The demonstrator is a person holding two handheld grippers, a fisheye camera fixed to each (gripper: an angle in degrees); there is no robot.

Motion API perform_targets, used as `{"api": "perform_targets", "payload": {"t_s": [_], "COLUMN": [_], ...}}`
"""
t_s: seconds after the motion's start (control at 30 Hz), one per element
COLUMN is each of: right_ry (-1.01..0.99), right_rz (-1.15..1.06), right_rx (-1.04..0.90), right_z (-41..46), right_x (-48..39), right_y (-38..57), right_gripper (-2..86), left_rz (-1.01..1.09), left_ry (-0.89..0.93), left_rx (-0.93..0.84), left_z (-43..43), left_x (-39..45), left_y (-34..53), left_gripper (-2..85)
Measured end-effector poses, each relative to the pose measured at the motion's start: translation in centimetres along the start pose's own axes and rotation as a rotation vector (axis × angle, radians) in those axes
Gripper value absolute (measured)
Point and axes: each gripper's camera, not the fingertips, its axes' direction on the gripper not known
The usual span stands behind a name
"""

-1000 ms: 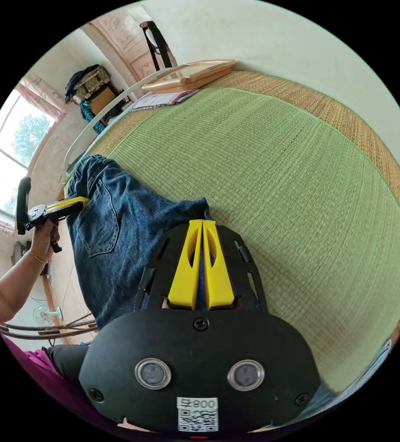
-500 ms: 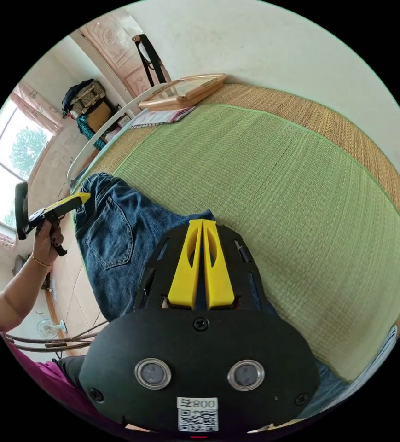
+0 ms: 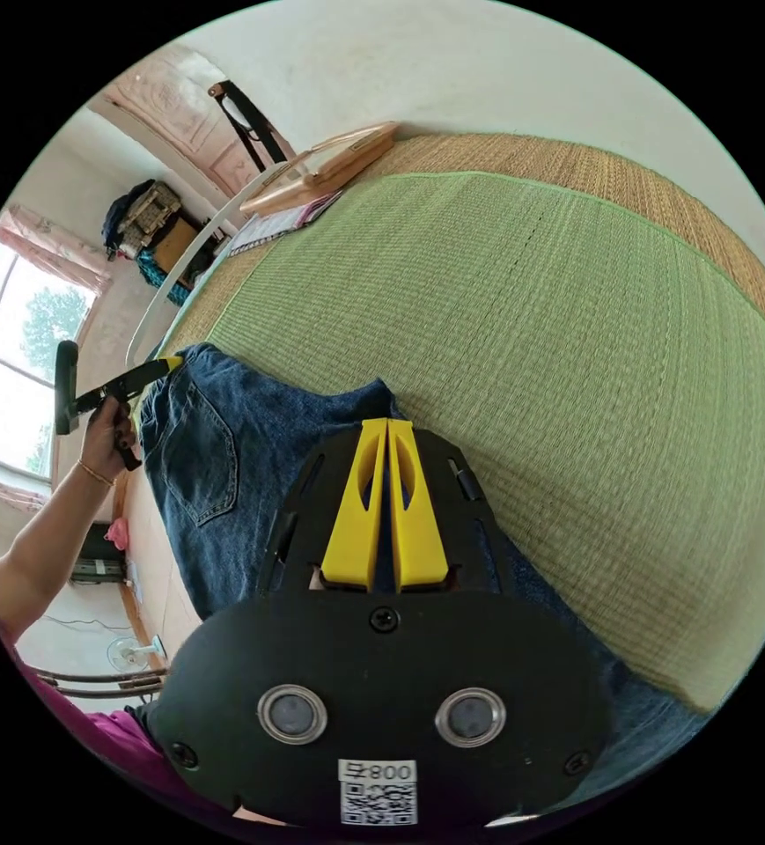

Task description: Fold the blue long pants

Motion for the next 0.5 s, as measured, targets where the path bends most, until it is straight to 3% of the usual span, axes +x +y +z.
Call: {"api": "perform_targets", "payload": {"t_s": [0.2, 0.33, 0.5], "right_ry": [-0.062, 0.012, -0.018], "right_rz": [0.029, 0.017, 0.029], "right_rx": [0.087, -0.041, 0.038], "right_z": [-0.2, 4.2, 4.6], "right_x": [1.9, 2.9, 4.8], "right_y": [2.0, 2.5, 4.9], "right_gripper": [0.0, 0.1, 0.1], "left_rz": [0.090, 0.107, -0.001], "left_ry": [-0.006, -0.151, -0.084], "left_rx": [0.033, -0.121, -0.064], "left_z": [-3.1, -0.4, -1.0], "left_x": [4.2, 5.2, 7.9], "left_y": [3.7, 6.6, 6.2], "left_gripper": [0.1, 0.0, 0.0]}}
